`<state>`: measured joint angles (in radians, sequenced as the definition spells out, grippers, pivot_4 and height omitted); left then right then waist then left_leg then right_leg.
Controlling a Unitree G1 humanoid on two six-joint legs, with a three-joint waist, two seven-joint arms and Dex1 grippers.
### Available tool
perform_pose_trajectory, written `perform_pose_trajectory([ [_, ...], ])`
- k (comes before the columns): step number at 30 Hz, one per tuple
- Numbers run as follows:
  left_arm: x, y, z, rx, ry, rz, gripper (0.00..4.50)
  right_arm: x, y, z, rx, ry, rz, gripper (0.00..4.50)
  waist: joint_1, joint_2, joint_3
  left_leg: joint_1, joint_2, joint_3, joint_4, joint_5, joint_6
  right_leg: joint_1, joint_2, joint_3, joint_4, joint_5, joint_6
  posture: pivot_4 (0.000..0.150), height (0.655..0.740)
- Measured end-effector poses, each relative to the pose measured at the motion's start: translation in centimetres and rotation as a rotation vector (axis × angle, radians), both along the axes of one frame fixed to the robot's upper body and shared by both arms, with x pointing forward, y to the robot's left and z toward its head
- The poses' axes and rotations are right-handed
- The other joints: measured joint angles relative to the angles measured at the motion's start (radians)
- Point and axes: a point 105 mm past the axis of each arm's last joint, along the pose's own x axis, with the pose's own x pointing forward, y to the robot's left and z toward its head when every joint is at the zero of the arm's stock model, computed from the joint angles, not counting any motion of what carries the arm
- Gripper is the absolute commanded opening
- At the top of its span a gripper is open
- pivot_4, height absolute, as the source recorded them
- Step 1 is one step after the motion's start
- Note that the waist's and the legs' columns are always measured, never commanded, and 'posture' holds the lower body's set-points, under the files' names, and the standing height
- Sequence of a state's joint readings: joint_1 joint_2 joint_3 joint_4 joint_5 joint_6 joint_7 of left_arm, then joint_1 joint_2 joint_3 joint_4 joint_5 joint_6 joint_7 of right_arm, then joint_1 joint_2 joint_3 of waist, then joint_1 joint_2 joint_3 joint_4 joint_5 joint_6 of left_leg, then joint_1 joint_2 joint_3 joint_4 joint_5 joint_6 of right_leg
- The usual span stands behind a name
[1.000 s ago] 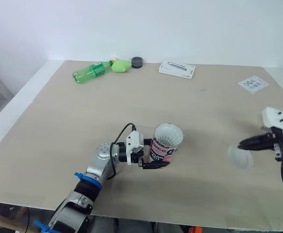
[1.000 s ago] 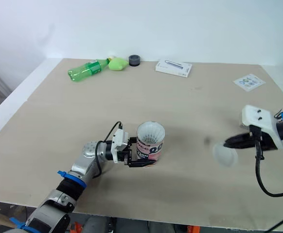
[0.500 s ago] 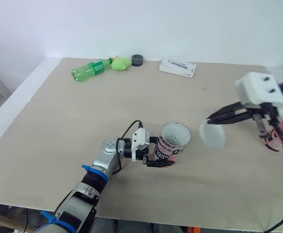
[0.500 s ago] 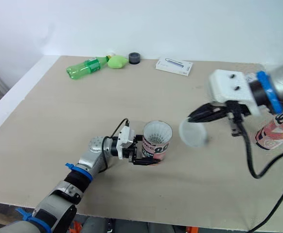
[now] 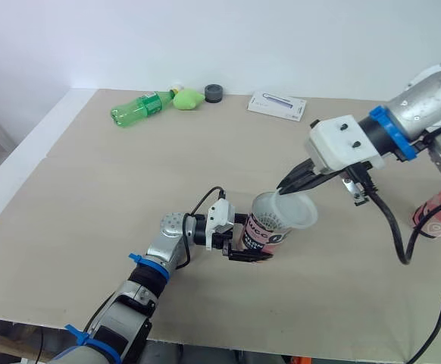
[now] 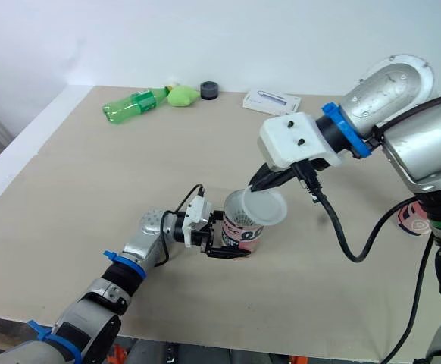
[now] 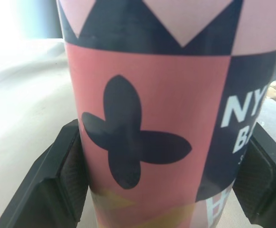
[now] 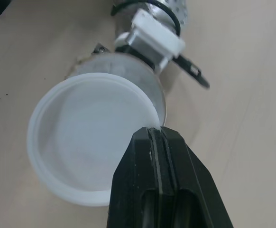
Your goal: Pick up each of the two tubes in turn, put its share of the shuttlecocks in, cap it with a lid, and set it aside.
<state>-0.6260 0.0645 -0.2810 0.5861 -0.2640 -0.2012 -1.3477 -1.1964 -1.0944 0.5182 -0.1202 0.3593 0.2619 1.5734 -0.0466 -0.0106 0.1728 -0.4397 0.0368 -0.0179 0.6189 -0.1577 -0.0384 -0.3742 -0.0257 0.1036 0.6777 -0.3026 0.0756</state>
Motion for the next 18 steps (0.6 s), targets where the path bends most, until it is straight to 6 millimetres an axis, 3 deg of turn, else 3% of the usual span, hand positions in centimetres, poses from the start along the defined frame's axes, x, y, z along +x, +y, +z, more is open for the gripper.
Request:
perform_pose_trajectory([
  [18, 0.1, 0.4, 0.0, 0.014, 0.000, -0.001, 3.69, 0.5, 2.6, -1.1, -0.065, -0.065, 0.112, 0.05, 0.000, 0.000, 0.000, 0.001, 0.002, -0.003, 0.000, 0.000, 0.000, 0.000, 0.002, -0.003, 0.003, 0.001, -0.007, 0.150, 0.7294],
])
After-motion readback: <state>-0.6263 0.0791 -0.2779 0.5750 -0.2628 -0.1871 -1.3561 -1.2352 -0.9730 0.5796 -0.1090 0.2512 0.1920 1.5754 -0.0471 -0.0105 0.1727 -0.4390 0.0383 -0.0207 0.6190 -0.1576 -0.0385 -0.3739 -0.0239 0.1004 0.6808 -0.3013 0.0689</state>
